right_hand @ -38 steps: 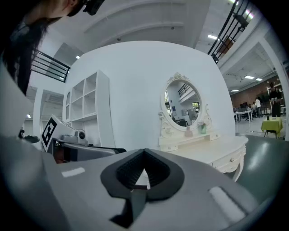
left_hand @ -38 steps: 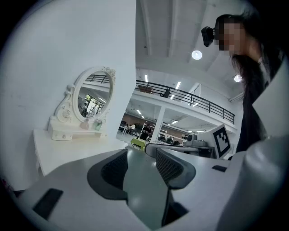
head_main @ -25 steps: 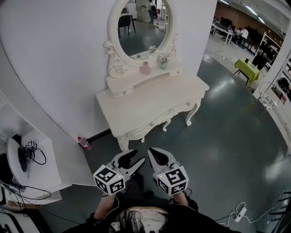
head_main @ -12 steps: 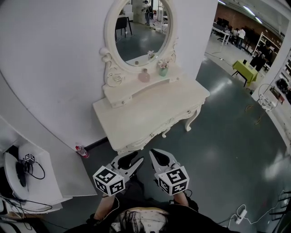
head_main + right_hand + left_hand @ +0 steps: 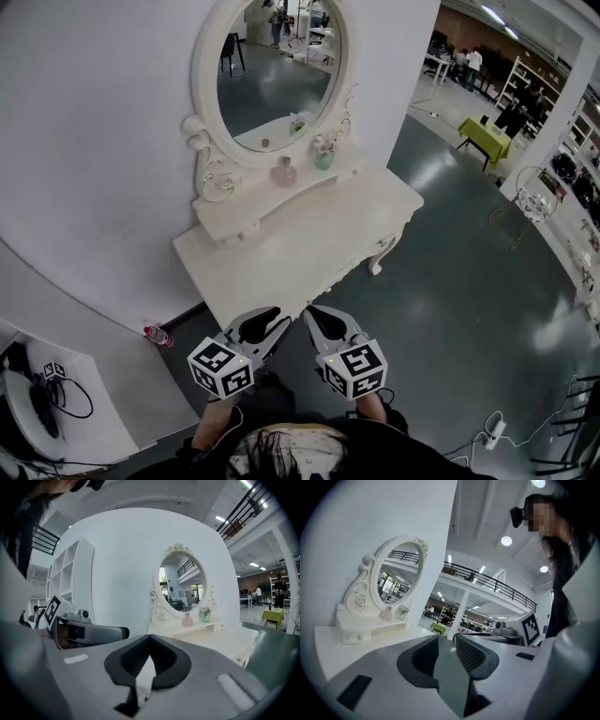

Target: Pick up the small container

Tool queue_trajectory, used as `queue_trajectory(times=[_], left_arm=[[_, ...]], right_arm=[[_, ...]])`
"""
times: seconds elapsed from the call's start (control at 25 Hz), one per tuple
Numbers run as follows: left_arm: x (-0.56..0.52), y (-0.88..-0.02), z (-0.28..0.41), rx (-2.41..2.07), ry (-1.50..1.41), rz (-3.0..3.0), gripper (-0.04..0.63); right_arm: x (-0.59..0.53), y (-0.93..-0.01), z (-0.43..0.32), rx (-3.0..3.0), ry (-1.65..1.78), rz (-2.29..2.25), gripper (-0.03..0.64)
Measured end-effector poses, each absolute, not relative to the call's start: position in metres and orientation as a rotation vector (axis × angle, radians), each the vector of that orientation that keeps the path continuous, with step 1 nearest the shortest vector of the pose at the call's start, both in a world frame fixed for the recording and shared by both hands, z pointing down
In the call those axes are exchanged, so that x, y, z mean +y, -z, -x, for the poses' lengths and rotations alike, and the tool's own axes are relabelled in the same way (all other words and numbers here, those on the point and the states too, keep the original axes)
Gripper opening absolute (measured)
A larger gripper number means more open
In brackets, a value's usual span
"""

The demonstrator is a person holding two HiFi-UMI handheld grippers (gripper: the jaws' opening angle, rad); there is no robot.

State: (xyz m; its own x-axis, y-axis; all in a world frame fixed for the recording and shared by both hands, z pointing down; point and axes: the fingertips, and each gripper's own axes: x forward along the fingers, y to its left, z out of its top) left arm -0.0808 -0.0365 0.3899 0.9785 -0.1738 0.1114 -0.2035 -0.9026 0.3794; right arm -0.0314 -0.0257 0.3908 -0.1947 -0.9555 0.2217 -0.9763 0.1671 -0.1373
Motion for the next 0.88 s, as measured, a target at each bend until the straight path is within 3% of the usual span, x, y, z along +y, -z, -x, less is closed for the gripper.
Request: queue_trajectory(times=[0.88], left_arm=[[-0.126, -0.415, 0.067, -0.121, -0.182, -2.694, 0.118]], right_arm=[[-0.11, -0.418, 0.014, -2.19, -0.471, -2.03, 0.009]])
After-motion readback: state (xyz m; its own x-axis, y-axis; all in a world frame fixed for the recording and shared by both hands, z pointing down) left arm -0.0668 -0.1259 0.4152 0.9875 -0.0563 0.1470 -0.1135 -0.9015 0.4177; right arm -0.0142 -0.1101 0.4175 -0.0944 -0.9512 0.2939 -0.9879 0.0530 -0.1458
